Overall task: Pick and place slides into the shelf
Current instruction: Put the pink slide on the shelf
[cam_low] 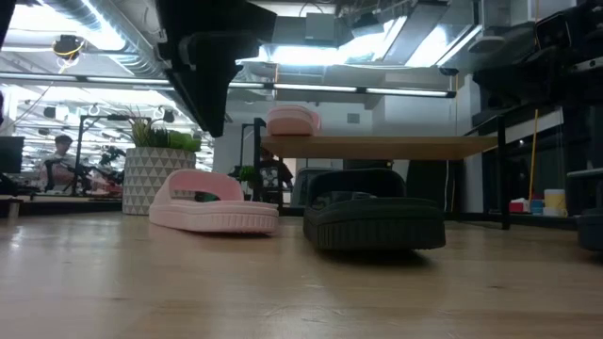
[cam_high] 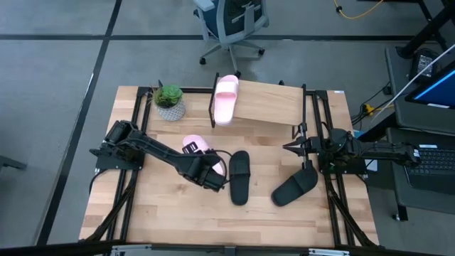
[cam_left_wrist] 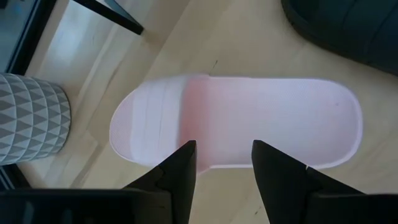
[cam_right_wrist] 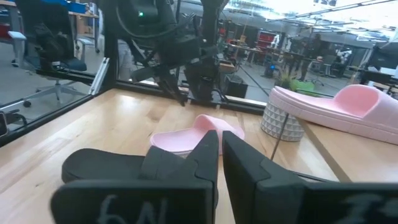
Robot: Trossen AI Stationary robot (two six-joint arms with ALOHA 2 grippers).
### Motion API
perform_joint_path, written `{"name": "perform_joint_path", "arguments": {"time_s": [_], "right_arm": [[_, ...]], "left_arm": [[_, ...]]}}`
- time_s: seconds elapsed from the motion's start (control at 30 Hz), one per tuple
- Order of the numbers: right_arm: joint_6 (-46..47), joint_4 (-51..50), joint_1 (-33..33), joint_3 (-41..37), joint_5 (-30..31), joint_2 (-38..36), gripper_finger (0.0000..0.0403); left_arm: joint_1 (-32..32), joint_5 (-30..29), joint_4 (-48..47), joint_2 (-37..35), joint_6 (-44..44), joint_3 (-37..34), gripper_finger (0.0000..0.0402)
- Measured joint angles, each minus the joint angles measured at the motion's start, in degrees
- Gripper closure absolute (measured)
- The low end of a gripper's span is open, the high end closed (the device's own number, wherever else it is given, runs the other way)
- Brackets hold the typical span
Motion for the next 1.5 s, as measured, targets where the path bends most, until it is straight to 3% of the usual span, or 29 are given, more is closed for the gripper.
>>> {"name": "perform_joint_path", "arguments": {"time_s": [0.7, 1.5], "right_arm": [[0.2, 0.0, 0.0, 0.0, 0.1, 0.0, 0.0377], [-1.0, -0.6, 0.0, 0.0, 1.3, -0.1, 0.0377]], "left_arm": [[4.7, 1.6, 0.0, 0.2, 1.5, 0.0, 0.0274], [5.4, 4.1, -3.0, 4.9, 1.6, 0.0, 0.0288]]}}
